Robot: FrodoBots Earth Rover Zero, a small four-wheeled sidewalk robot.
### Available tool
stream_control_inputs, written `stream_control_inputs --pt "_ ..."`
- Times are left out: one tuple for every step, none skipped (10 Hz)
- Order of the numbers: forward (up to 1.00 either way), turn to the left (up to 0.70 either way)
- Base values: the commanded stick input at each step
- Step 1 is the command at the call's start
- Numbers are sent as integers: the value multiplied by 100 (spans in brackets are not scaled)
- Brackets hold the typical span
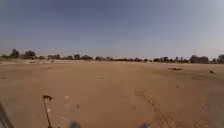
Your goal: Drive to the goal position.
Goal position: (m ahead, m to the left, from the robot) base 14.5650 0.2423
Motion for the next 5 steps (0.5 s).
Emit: stream_control_inputs --pt "16 0" --pt "18 0" --pt "50 0" --pt "50 0" --pt "50 0"
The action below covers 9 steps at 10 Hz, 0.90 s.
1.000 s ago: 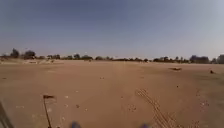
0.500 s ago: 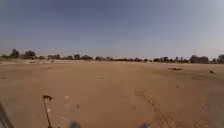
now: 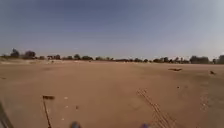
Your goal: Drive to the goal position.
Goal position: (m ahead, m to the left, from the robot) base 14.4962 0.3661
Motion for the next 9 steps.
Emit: stream_control_inputs --pt "50 0" --pt "43 0" --pt "31 0" --pt "19 0" --pt "7 0" --pt "0 0" --pt "0 0" --pt "0 0" --pt "0 0"
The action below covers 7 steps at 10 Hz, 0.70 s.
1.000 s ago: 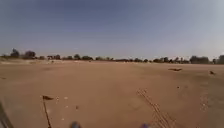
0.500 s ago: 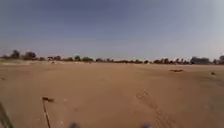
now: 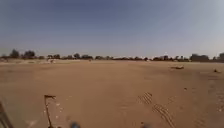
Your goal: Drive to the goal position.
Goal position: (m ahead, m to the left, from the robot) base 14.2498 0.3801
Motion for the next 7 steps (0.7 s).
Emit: stream_control_inputs --pt "0 0" --pt "0 0" --pt "0 0" --pt "0 0" --pt "0 0" --pt "6 0" --pt "16 0"
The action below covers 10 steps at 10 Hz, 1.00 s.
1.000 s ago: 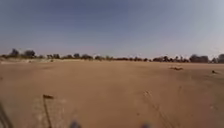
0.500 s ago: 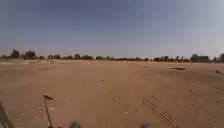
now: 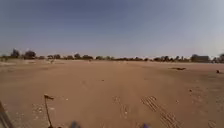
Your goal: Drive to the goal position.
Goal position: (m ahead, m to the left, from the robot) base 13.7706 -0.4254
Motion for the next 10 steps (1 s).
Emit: stream_control_inputs --pt "26 0" --pt "50 -7" --pt "50 -15" --pt "50 -23" --pt "50 -30" --pt "50 0" --pt "50 0" --pt "50 0" --pt "50 0" --pt "50 0"
